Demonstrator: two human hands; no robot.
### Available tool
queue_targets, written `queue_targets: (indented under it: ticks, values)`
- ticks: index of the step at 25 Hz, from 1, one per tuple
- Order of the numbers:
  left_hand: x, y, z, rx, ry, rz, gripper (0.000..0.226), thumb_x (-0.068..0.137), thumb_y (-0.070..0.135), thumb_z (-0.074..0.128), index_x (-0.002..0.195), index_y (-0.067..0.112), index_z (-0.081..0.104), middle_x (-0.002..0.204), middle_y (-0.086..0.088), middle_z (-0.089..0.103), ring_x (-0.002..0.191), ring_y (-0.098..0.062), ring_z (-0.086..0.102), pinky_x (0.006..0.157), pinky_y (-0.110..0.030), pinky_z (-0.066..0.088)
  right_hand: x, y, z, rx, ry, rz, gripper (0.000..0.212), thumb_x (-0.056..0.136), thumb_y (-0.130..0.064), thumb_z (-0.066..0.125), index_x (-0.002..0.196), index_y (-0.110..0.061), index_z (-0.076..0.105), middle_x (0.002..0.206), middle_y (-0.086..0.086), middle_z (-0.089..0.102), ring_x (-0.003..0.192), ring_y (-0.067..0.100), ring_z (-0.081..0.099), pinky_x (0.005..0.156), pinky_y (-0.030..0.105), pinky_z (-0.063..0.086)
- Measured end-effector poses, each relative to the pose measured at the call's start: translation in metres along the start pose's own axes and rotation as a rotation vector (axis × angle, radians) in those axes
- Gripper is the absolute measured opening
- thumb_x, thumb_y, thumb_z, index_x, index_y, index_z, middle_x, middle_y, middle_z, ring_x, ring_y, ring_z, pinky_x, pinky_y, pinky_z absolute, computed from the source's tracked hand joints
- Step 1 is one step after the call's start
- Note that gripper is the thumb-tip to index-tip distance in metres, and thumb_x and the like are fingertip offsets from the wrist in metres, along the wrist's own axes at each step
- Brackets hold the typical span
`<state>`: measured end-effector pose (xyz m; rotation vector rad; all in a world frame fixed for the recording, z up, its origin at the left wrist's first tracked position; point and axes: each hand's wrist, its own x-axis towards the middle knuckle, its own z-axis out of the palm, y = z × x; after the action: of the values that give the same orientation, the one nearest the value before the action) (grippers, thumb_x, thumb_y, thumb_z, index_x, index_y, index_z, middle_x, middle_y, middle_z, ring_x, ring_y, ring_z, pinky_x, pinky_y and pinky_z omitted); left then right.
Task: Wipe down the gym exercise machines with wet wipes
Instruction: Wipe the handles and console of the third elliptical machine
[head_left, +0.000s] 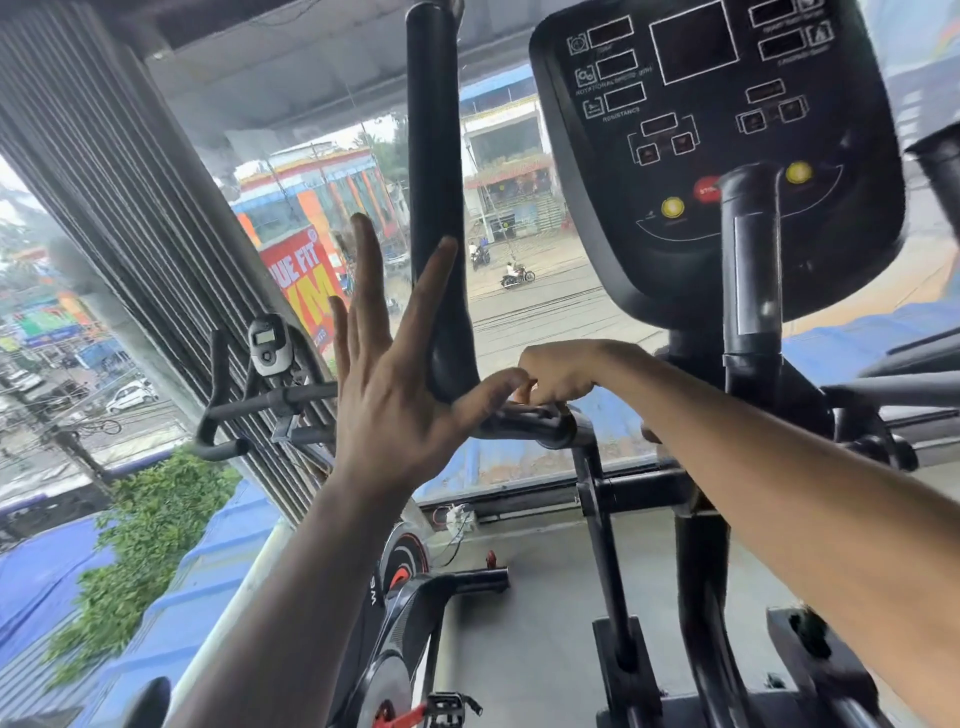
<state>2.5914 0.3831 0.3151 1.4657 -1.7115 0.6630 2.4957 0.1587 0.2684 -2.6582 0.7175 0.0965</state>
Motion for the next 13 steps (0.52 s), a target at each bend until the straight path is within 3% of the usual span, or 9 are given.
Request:
queue_targets:
  ticks: [2, 5, 10, 13]
  values:
    - [0.001, 0.000, 0.000, -0.017, 0.009, -0.002, 0.094, 0.087, 0.071, 0.060, 0.163, 0.025, 0.030, 0.173, -0.021, -0.006, 0.161, -0.019, -0.008, 0.119, -0.074, 0.020, 0.003, 0.005, 0.007, -0.004, 0.009, 0.024, 0.039, 0.087, 0.000, 0.059, 0.068, -0.034, 0.064, 0.065, -0.012, 0.067, 0.054, -0.001, 0.057, 0.050, 0.011, 0.040]
    - [0.000, 0.000, 0.000, -0.020, 0.010, 0.009, 0.093, 0.088, 0.069, 0.061, 0.163, 0.022, 0.031, 0.172, -0.024, -0.005, 0.161, -0.019, -0.008, 0.119, -0.074, 0.019, 0.002, 0.012, 0.023, 0.017, -0.001, 0.078, 0.040, 0.085, 0.001, 0.057, 0.068, -0.033, 0.068, 0.079, 0.003, 0.073, 0.073, 0.022, 0.068, 0.063, 0.028, 0.048]
    - [0.001, -0.001, 0.002, -0.030, 0.019, 0.013, 0.093, 0.090, 0.077, 0.051, 0.162, 0.023, 0.031, 0.172, -0.024, -0.004, 0.162, -0.026, -0.004, 0.120, -0.073, 0.019, -0.018, -0.009, 0.008, 0.113, 0.131, -0.008, 0.038, 0.090, -0.004, 0.060, 0.063, -0.030, 0.061, 0.061, -0.007, 0.065, 0.050, 0.007, 0.057, 0.053, 0.029, 0.043]
    - [0.002, -0.001, 0.002, -0.053, 0.020, 0.013, 0.091, 0.091, 0.076, 0.052, 0.162, 0.022, 0.032, 0.171, -0.025, -0.003, 0.162, -0.027, -0.003, 0.120, -0.073, 0.019, -0.020, -0.002, 0.022, 0.096, 0.146, 0.030, 0.032, 0.092, -0.002, 0.054, 0.076, -0.028, 0.065, 0.074, 0.002, 0.069, 0.066, 0.023, 0.066, 0.056, 0.031, 0.048]
